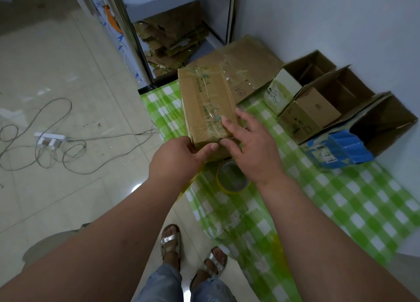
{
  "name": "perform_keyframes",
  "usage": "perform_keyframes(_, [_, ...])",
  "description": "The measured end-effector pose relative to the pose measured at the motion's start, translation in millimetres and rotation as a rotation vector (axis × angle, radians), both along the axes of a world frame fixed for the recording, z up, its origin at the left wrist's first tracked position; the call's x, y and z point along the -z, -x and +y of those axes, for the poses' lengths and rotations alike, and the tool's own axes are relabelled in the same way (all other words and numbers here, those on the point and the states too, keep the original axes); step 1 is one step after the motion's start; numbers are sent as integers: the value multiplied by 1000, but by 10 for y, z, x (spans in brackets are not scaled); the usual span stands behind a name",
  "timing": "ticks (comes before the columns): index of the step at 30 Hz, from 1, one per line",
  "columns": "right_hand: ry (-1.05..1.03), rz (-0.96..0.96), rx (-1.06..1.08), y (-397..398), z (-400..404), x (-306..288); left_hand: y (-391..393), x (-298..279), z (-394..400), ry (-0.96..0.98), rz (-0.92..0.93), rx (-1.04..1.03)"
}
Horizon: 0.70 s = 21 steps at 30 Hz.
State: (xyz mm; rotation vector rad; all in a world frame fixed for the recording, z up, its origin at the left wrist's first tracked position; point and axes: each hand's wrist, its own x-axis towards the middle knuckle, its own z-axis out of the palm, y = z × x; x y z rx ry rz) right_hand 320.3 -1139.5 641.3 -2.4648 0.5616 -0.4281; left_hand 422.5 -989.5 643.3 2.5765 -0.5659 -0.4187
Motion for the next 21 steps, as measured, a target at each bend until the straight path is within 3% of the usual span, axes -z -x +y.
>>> perform_keyframes(5, [14,-47,-6,6,12,53,-86,51,-9,-97,-6,41])
perform_keyframes(21, [36,-67,-2,40,38,41,-16,68,37,-12,32,-25])
